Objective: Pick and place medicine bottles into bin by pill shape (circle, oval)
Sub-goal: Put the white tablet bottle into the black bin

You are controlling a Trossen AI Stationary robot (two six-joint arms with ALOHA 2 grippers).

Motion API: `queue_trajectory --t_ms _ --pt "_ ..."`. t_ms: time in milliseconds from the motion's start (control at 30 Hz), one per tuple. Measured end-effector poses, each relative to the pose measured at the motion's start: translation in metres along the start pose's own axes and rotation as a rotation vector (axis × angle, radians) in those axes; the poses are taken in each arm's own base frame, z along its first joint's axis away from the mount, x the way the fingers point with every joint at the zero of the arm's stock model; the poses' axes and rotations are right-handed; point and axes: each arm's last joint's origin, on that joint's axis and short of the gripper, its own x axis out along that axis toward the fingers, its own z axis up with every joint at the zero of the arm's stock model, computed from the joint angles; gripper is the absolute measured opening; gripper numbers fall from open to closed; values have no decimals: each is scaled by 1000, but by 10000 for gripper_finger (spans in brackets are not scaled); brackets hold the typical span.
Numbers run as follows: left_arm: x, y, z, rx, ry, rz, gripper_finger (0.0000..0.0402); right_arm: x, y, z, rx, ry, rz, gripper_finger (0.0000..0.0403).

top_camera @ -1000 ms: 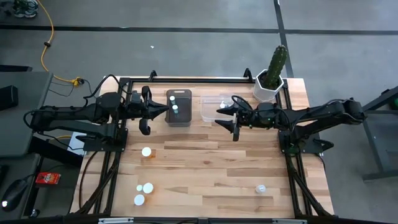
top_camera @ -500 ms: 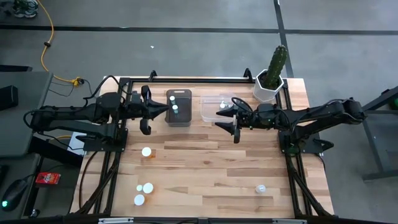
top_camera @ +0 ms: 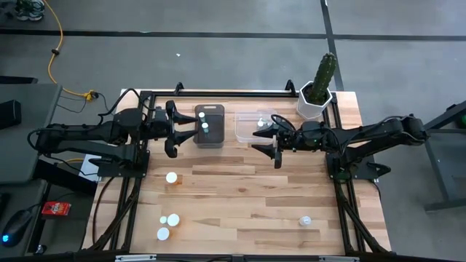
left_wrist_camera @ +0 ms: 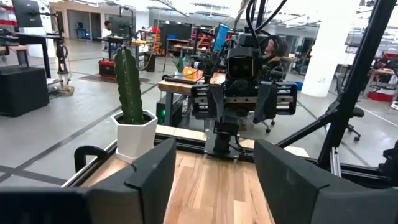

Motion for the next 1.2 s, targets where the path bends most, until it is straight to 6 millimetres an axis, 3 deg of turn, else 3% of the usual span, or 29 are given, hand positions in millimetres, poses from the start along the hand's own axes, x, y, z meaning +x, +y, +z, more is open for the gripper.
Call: queue_trajectory --t_ms 167,300,467,567,733,1000,1200 --pt "0 0 0 0 0 0 217 0 1 2 28 19 -4 222" --pt "0 0 0 7 -1 1 217 -2 11 15 21 174 -12 222" --pt "0 0 0 7 -1 1 216 -8 42 29 25 445 9 222" --pt "0 0 0 7 -1 1 215 -15 65 23 85 659 -8 222" --pt "0 0 0 7 -1 1 214 -25 107 -1 329 975 -141 222" --pt "0 0 0 7 -1 1 214 -44 158 -71 734 1453 -598 222" --pt "0 0 0 7 -1 1 214 -49 184 -109 832 1490 -847 222"
